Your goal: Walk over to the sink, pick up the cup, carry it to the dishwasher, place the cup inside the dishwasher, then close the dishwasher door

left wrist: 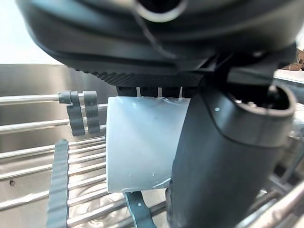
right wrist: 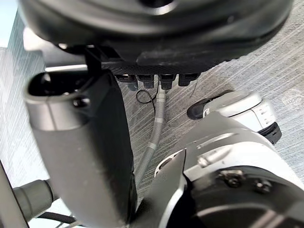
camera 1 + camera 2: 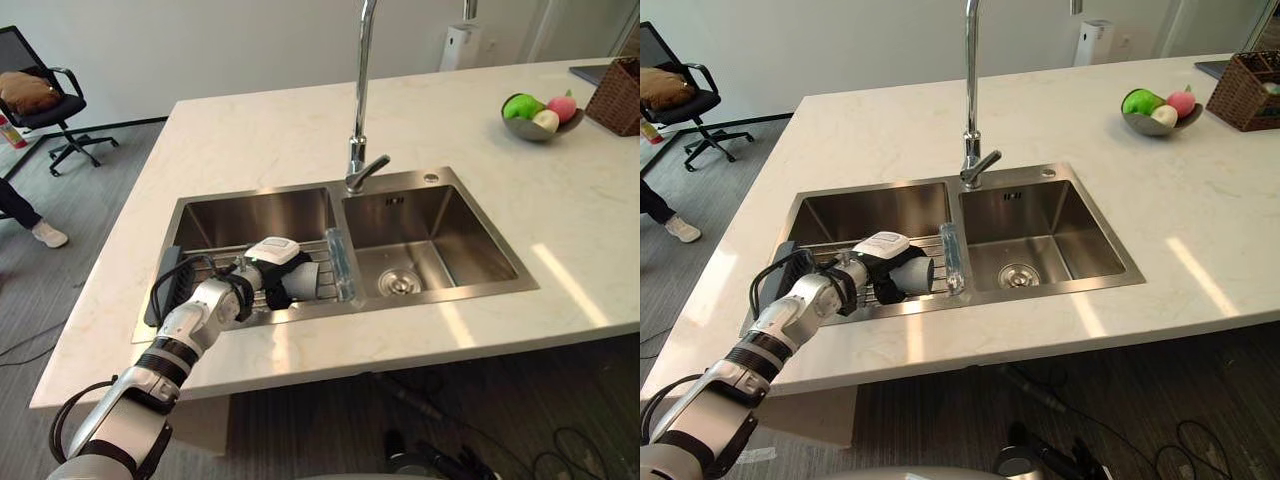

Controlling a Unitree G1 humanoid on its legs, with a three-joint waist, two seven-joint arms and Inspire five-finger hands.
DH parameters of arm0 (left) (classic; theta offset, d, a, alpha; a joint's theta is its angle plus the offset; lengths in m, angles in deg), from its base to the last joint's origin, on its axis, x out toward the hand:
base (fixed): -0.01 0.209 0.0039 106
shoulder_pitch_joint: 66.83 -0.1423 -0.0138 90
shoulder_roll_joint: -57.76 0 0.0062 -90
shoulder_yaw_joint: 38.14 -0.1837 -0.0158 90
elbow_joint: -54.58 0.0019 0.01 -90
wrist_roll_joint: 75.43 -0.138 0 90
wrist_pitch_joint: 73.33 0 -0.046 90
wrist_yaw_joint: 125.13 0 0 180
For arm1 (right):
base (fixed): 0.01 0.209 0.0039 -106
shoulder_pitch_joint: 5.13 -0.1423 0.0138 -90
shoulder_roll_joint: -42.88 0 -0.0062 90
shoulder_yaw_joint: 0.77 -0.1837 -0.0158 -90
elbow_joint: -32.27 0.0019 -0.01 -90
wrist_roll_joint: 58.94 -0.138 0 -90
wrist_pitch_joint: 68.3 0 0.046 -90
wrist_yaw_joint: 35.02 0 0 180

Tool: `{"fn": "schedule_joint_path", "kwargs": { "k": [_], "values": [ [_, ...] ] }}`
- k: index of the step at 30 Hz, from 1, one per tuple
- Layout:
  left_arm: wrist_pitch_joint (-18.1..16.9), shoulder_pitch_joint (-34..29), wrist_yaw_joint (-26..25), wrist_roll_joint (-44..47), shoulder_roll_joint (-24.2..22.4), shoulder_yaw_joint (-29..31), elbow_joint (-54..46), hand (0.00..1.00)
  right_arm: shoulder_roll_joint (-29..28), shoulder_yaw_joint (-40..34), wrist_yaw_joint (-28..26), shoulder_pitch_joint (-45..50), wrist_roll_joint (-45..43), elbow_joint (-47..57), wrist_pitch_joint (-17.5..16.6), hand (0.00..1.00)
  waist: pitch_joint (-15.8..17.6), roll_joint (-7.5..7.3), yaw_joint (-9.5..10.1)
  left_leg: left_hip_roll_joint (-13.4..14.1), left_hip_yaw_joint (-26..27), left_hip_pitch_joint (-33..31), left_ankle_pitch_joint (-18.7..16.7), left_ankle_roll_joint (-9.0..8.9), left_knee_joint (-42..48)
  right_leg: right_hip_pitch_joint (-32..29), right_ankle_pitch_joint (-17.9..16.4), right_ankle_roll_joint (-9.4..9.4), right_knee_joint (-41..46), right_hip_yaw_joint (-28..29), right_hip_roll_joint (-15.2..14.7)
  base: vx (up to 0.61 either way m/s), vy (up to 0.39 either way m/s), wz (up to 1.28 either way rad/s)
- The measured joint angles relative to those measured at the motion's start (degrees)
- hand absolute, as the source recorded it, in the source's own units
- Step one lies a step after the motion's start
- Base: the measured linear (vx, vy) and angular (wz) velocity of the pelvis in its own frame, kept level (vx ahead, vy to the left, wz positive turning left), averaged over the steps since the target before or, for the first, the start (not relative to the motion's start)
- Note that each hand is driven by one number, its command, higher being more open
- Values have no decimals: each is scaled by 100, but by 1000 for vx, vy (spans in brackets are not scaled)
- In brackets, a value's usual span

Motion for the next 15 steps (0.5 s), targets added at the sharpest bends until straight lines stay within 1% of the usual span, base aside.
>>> {"fn": "schedule_joint_path", "kwargs": {
  "k": [1,3,4,6,8,9,11,12,13,14,15],
  "values": [
    [1,-23,-140,-8,-23,-2,67,0,24,21,0,-10,1,-10,8,100,-10,15,-1,0,1,0,-2,-2,-1,0,0,1,0,2,0,0,0,0],
    [7,-169,-708,-19,-48,-8,232,0,75,79,0,-39,1,-50,19,100,-36,57,1,1,0,-1,-12,-19,2,1,1,3,0,9,0,0,0,0],
    [0,-203,-876,-20,-61,-8,287,0,80,85,1,-54,2,-68,23,100,-37,57,0,1,1,-1,-13,-20,5,1,1,4,0,12,0,0,0,0],
    [-86,-351,-1666,-17,-78,16,480,0,96,133,17,-67,4,-72,30,100,-36,58,-4,-1,5,-4,-26,-42,11,-2,1,4,0,23,-2,0,0,0],
    [-193,-519,-2210,137,-145,210,547,0,110,176,26,-69,3,-71,27,100,-35,57,-15,-2,5,-20,-27,-45,11,-18,0,4,0,23,-2,0,0,0],
    [-196,-599,-2346,280,-205,295,550,0,111,185,26,-70,2,-70,19,100,-34,57,-18,-2,4,-33,-27,-45,11,-30,-1,4,0,23,-2,0,0,0],
    [-369,-898,-2637,1065,-501,937,377,0,101,189,39,-73,-3,-69,-31,100,3,65,-8,2,-13,-53,-25,-42,6,-43,-1,3,0,0,-3,0,0,2],
    [-413,-994,-2714,1319,-618,1144,305,0,92,190,45,-75,-3,-69,-54,100,14,68,-7,5,-17,-54,-22,-36,4,-42,-3,5,0,-7,-1,0,0,4],
    [-484,-1168,-2857,1719,-887,1535,128,0,56,189,74,-74,-3,-66,-105,100,42,76,8,12,-29,-54,-4,-8,2,-38,-7,7,1,-23,2,0,0,6],
    [-569,-1308,-2975,2071,-1098,1834,-53,0,12,190,95,-75,-4,-65,-139,100,93,45,25,15,-53,-51,2,-1,5,-31,-5,8,1,-52,4,0,0,8],
    [-614,-1372,-2983,2276,-1169,1955,-146,0,-8,189,102,-75,-4,-66,-151,100,110,26,33,17,-66,-55,4,1,4,-30,-5,8,2,-67,5,0,0,9]
  ]
}}
